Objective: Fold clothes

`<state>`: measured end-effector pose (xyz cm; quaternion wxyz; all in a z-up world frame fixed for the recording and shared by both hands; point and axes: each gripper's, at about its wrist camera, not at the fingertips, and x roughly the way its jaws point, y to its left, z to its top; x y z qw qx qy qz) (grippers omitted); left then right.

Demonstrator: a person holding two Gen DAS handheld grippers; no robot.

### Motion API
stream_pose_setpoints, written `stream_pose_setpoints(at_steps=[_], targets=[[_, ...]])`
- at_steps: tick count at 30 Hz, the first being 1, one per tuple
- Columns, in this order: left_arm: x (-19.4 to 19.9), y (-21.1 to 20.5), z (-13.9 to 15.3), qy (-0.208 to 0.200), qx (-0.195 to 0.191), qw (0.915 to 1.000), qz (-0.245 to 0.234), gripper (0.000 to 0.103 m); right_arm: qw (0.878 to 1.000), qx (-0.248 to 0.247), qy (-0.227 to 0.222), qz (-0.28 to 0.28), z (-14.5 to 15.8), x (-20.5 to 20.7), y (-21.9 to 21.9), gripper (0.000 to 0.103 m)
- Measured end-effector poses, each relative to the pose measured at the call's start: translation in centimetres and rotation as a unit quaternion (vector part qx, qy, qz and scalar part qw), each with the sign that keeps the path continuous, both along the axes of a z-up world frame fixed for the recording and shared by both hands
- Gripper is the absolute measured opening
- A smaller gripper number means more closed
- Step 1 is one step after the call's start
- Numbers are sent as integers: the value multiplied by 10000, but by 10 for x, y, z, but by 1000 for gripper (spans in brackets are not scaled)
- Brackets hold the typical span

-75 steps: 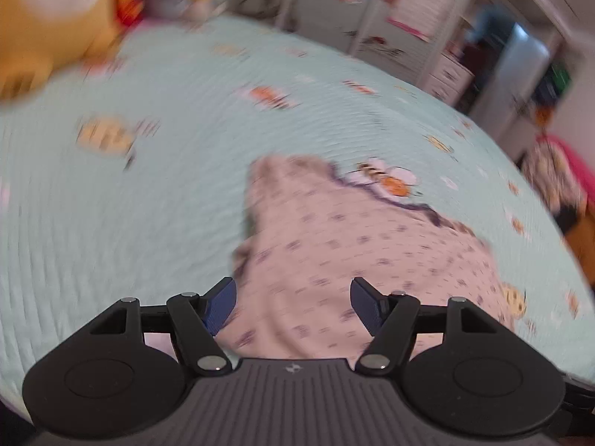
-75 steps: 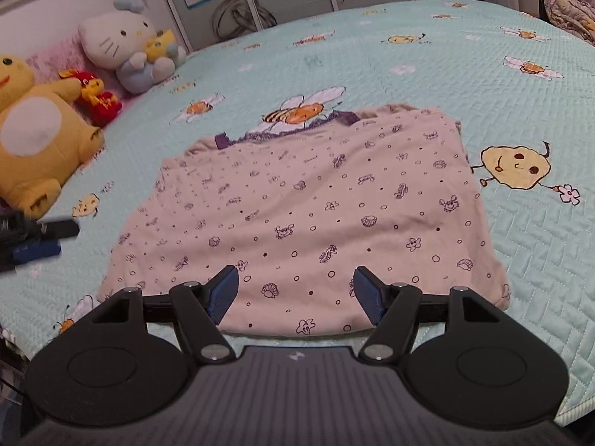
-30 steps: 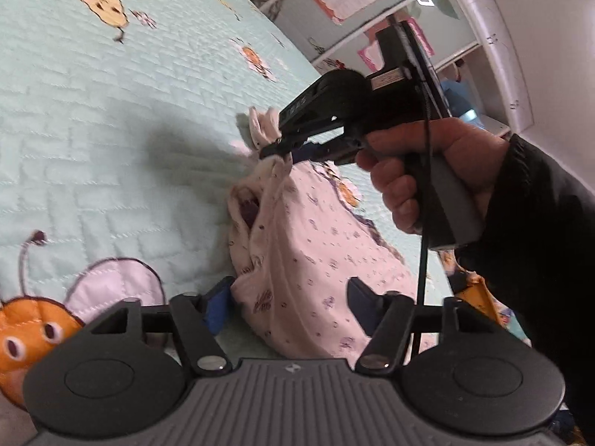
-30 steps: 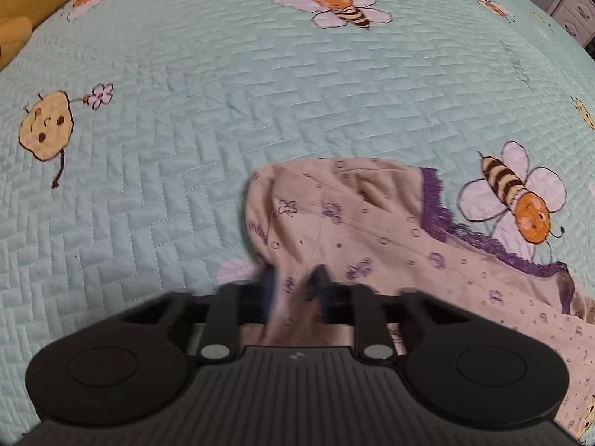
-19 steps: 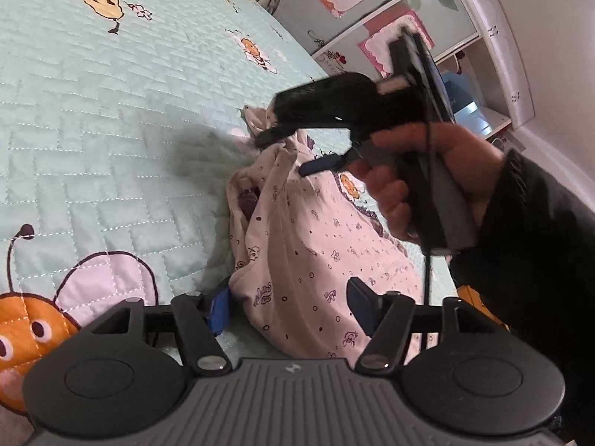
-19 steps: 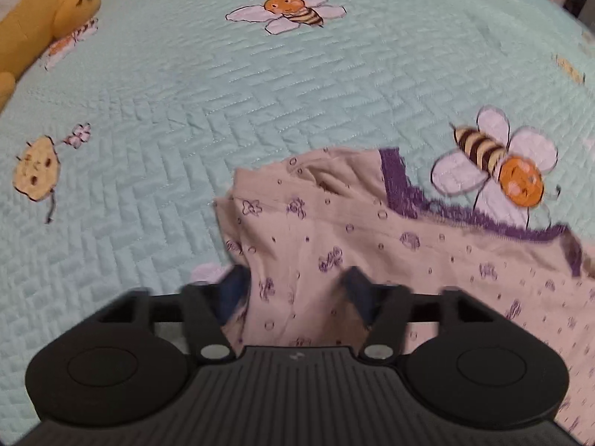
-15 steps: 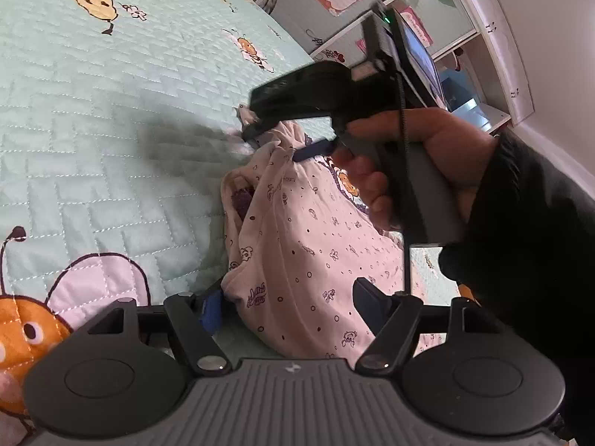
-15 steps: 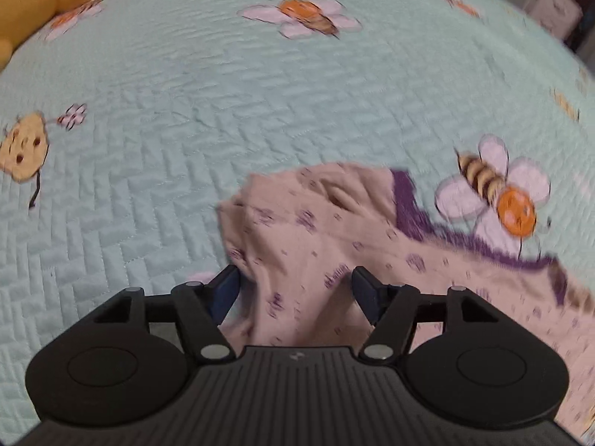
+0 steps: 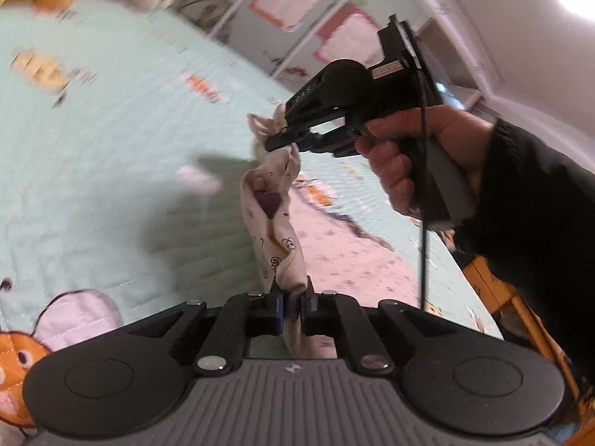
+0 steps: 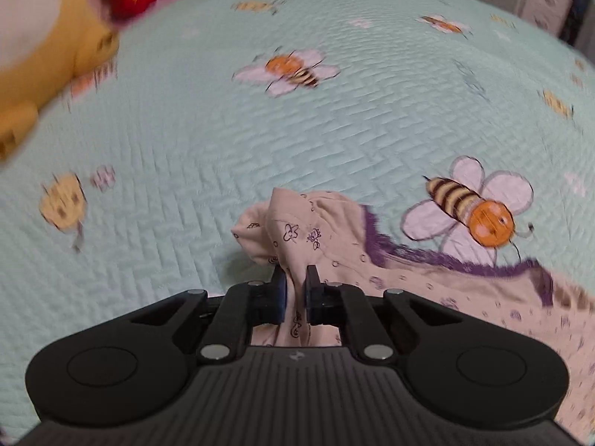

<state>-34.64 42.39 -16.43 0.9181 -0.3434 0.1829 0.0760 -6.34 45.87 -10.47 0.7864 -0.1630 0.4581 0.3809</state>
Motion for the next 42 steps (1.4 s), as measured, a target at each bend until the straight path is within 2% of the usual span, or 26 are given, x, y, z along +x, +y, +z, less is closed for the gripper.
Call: stream_pose_setpoints(at_steps=[5, 9, 17, 21, 24, 29, 32, 35, 37, 38, 40, 42], targets=[[21, -37, 31, -100, 385, 9983, -418, 6, 9951, 785, 508, -319, 30, 27, -66, 9], [43, -69, 51, -81, 640, 9945, -821, 6, 9898, 1170, 595, -563, 45, 55, -121, 8], [108, -143, 71, 179, 1139, 9796, -1645, 6, 9752, 1790, 733, -1077, 45, 113, -231, 6], [149, -181, 64, 411, 1331, 9692, -2030, 6, 9620, 2211, 885, -1334, 27, 145, -282, 4], [177, -201, 46, 706, 1408, 9607, -2284, 6, 9535, 2388, 1058, -1507, 0, 166, -314, 4], [210, -223, 8, 1416, 1515, 9475, -2435, 6, 9371, 2521, 1514, -1882, -64, 189, -359, 4], [211, -229, -2, 1543, 1530, 9439, -2486, 9, 9305, 2517, 1670, -2073, -98, 193, -373, 8], [210, -227, -4, 1526, 1621, 9421, -2508, 11, 9155, 2901, 1807, -2123, -109, 190, -386, 8], [215, -231, -8, 1581, 1687, 9400, -2511, 11, 9129, 2987, 1805, -2118, -105, 187, -389, 9], [215, -232, -9, 1602, 1701, 9393, -2513, 14, 9139, 2969, 1783, -2118, -102, 186, -389, 12], [214, -237, -8, 1640, 1715, 9376, -2541, 27, 9152, 2920, 1742, -2164, -94, 183, -391, 24], [206, -244, -1, 1511, 1700, 9368, -2660, 44, 9191, 2948, 1498, -2140, -81, 171, -399, 35]])
